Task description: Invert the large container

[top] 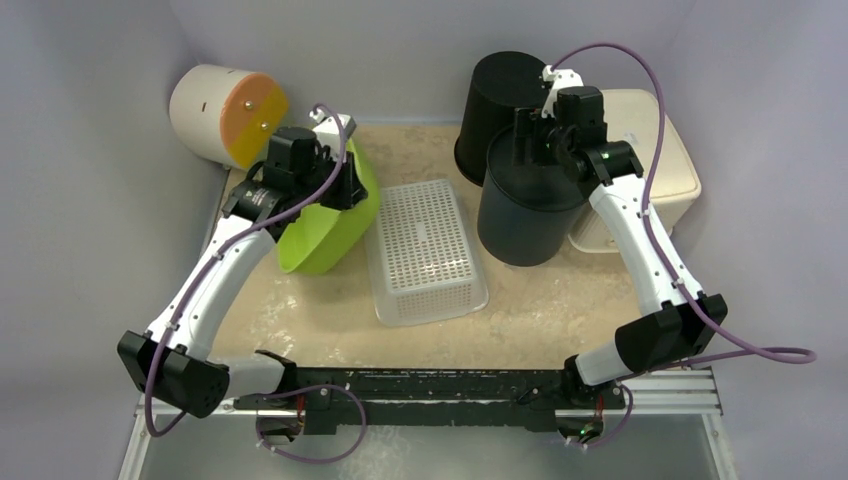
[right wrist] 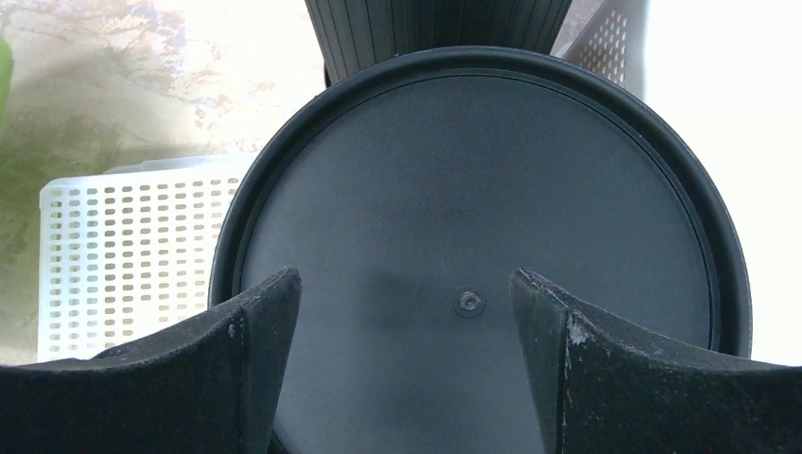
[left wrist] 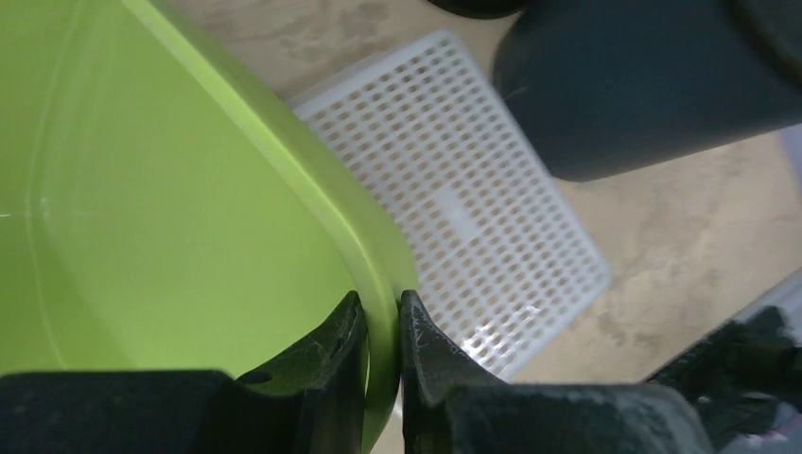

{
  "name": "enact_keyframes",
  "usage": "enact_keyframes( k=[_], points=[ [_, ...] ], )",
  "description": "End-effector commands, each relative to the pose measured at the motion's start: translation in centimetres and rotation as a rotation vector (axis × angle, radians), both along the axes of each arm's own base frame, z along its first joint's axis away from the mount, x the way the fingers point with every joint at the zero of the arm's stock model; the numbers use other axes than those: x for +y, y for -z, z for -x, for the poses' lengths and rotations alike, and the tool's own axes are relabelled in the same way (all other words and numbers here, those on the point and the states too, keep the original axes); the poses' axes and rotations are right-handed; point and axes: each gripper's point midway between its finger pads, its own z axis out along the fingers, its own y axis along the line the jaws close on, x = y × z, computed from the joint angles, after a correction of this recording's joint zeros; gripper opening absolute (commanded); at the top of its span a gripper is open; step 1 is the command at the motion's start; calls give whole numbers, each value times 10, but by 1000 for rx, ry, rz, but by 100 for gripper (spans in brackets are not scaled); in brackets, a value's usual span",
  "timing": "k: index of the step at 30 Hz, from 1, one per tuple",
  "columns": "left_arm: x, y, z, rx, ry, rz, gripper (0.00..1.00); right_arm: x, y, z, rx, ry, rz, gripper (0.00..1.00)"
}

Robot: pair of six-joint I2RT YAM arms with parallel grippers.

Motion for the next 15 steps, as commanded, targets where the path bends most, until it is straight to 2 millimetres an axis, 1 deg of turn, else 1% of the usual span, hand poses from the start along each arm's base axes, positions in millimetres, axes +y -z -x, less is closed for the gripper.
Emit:
enact_keyframes(
  k=[1,2,3,5,6,8,11,13,15],
  points=[
    [-52,-60,-13,-117,90,359,0,-2,-31,0,-88,0,-15,83],
    [-57,-66,-12,-124,102,410,0,-3,-32,0,-88,2,-14,83],
    [-62,-77,-13,-157,114,466,0,-3,-32,1,-87,4,-11,83],
    [-66,-89,-9,-183,117,552,0,-5,-32,2,-89,9,-4,84],
    [-67,-93,-8,-189,112,580,0,-6,-31,2,-88,11,-3,84],
    [-69,-91,-7,-184,104,636,0,-5,-30,2,-86,8,-1,84],
    [-68,-101,-5,-203,71,768,0,-3,-29,1,-81,2,-9,83],
    [-65,-113,-3,-221,34,891,0,-2,-29,1,-82,-3,-14,83],
    [-57,-129,0,-271,3,995,0,-1,-30,0,-84,-6,-17,83]
  ],
)
